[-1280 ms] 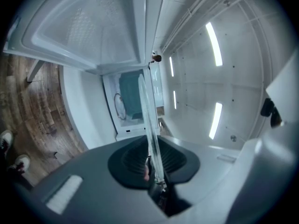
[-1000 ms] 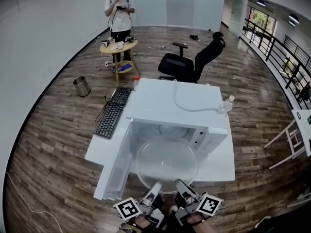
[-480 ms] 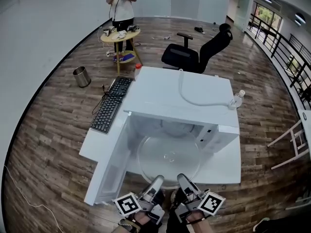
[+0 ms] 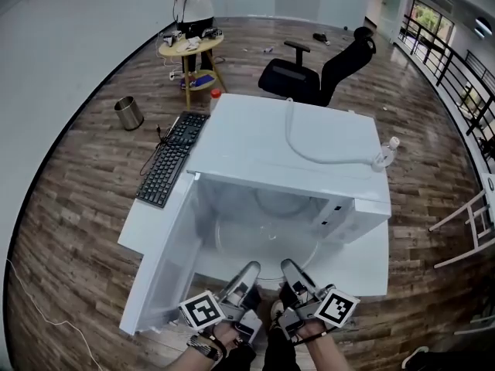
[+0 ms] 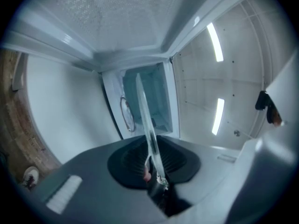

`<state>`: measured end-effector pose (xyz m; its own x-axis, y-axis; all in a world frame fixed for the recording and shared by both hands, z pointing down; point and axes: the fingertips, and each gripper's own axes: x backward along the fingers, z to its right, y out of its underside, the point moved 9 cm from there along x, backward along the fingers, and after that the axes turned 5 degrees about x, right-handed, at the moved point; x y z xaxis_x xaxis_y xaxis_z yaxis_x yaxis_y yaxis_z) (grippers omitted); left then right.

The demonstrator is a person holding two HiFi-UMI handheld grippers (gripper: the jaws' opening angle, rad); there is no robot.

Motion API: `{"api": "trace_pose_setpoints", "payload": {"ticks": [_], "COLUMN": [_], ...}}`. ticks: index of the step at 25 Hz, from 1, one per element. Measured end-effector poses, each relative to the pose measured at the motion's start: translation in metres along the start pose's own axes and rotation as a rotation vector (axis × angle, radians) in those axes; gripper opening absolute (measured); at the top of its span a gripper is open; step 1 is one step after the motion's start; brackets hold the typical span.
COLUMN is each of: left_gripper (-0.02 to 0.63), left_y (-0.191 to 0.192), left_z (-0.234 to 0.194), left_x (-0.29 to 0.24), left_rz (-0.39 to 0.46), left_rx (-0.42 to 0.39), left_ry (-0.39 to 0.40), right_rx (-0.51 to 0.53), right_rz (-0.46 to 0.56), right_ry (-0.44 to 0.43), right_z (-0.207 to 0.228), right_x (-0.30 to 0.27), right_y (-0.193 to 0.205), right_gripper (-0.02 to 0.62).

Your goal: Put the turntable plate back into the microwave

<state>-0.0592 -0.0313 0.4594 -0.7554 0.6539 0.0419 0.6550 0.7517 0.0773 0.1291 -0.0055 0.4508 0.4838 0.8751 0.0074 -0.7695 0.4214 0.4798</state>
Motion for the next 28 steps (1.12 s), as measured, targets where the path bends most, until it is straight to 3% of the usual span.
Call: {"api": "trace_pose_setpoints", "payload": {"ticks": [12, 19, 28], "left_gripper": [0.067, 0.074, 0.081], "left_y": [-0.032, -0.051, -0.064], "left_z": [-0.012, -0.024, -0.033], "left_x": [-0.032, -0.043, -0.065], "left_rz": [-0.01, -0.062, -0.072], "left_rx": [-0.024, -0.159, -0.17], "left_ry": [0.013, -0.051, -0.059], "right_rx": [0.027, 0.012, 0.034], "right_rz": [-0.017, -0.035, -0.063], "right_ry": [0.014, 0.046, 0.108], "right_z": [0.018, 0.031, 0.044], "right_x": [-0.039, -0.053, -0.07], "right_y": [-0.016, -0.02, -0.034], "right_gripper": [0.078, 0.078, 0.08]}}
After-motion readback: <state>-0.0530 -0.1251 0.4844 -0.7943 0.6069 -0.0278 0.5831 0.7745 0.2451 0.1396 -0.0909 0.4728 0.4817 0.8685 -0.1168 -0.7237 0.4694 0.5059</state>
